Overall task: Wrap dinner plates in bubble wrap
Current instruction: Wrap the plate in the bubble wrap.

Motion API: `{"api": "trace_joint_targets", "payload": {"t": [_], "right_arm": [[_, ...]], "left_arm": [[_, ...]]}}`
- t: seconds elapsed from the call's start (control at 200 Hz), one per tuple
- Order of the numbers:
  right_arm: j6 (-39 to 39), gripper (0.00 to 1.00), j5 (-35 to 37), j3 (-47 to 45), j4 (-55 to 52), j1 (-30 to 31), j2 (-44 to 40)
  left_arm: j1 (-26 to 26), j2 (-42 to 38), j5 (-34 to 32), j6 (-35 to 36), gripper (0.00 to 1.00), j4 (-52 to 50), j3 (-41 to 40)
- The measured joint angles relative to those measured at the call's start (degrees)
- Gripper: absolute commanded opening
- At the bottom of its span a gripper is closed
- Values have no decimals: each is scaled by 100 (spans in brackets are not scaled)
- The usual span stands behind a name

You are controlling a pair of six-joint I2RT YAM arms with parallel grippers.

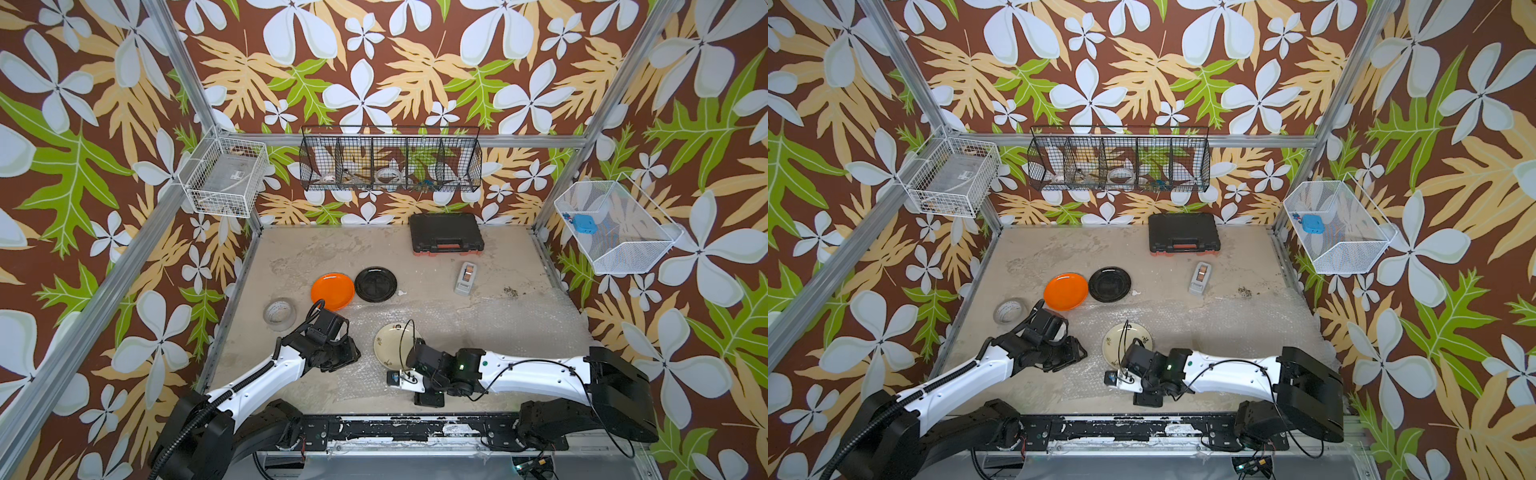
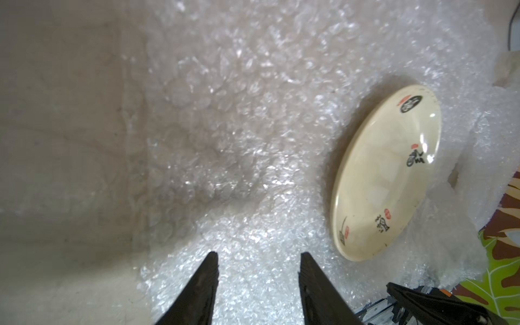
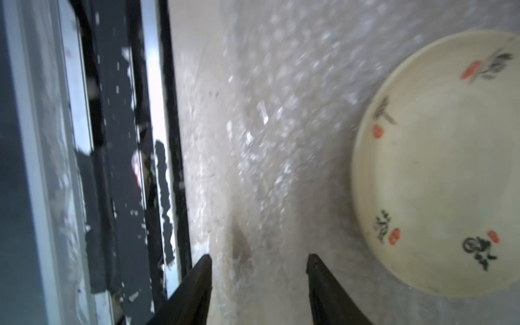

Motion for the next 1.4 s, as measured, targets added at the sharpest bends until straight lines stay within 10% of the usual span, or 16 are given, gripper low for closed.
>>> {"api": "trace_joint_targets", "payload": {"t": [0.155,0.315,0.505,0.916,1.396], "right_arm": [[-505,56,802,-210,249,48,94],[-748,15,1322,-260,520,85,122],[-885,0,1189,-291,555,393,-431],[-481,0,-365,404,256,-656,-258],[1224,0,-2632,1123,-127,-2551,1130]], "left_arm": [[-2,133,-162,-267,55,-2,-131],[-7,111,-367,-424,55,105,-175],[-7,55,-1003,-619,50,39,-168],[-7,-448,-1832,61,49,-949,1244],[-1193,-186,-68,750,28,-708,1438]]}}
